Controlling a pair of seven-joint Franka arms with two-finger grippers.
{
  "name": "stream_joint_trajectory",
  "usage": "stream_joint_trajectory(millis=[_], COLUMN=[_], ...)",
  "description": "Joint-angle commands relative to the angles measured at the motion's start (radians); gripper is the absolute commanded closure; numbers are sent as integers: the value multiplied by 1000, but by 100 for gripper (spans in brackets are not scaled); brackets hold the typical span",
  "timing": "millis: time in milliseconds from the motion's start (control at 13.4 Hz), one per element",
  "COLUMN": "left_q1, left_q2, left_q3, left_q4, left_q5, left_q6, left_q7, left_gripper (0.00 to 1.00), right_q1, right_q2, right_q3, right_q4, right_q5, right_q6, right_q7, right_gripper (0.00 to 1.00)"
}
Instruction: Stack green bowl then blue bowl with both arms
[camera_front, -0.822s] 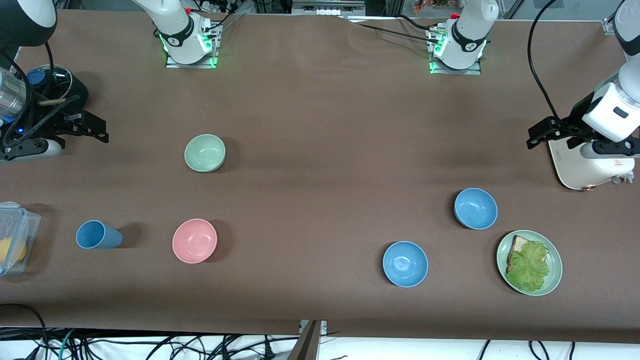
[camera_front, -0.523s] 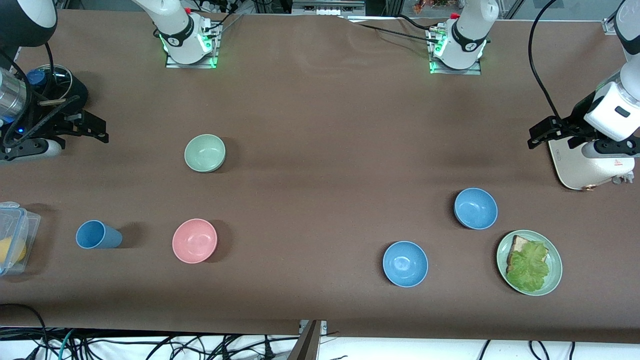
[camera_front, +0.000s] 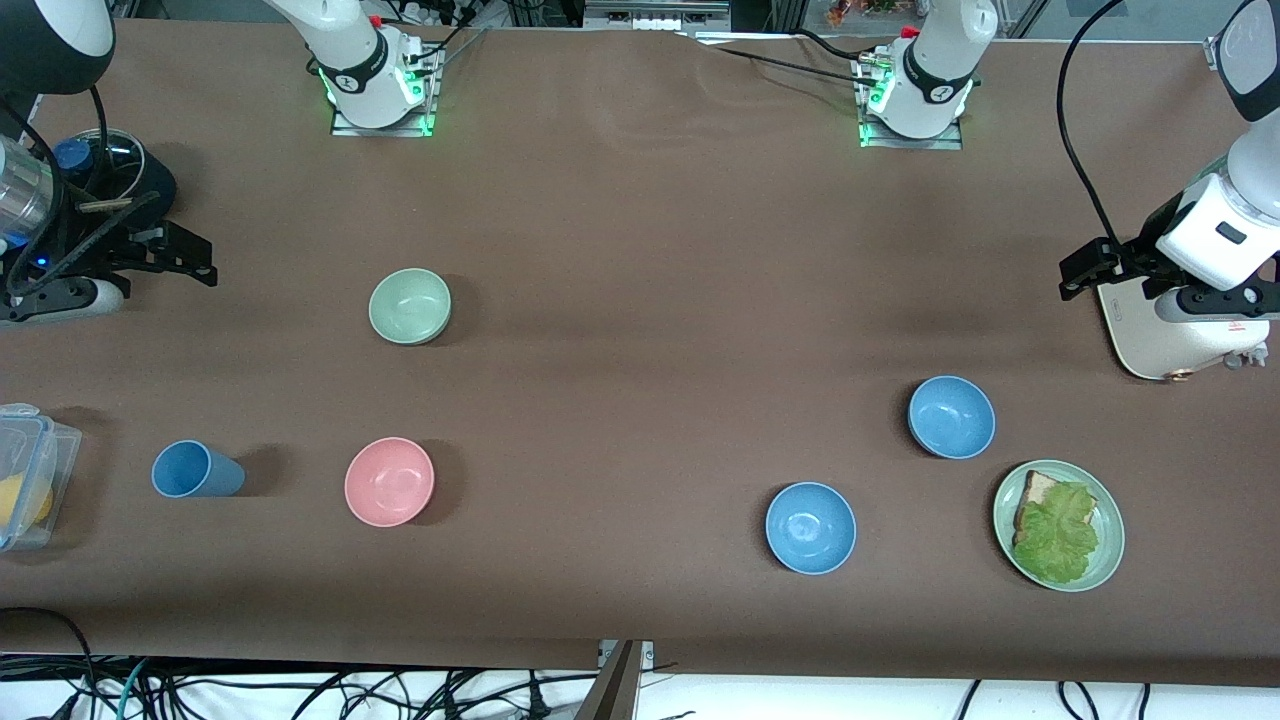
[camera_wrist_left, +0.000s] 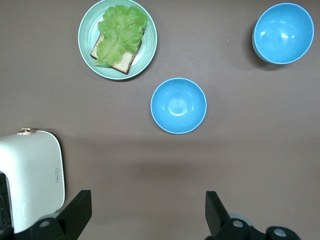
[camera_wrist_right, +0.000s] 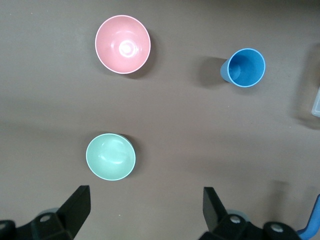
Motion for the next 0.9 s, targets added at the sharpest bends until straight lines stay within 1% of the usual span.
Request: stream_joint_trajectory(millis=[0, 150, 822], left_q1=[-3, 5, 8], left_q2=[-3, 11, 10], left_q3=[1, 4, 12], left_q4=[14, 19, 17], left_q5=[20, -12, -15], left_q6=[-7, 6, -3], left_q7=[12, 13, 2], left_gripper=[0, 0, 0], right_q1=[-5, -5, -5], right_q2=[-6, -6, -4], right_q3=[5, 5, 5], right_q4=[6, 6, 6], right_q5=[-13, -13, -13], right_q6=[-16, -15, -15], right_q7=[-6, -6, -6], right_gripper=[1, 1, 1])
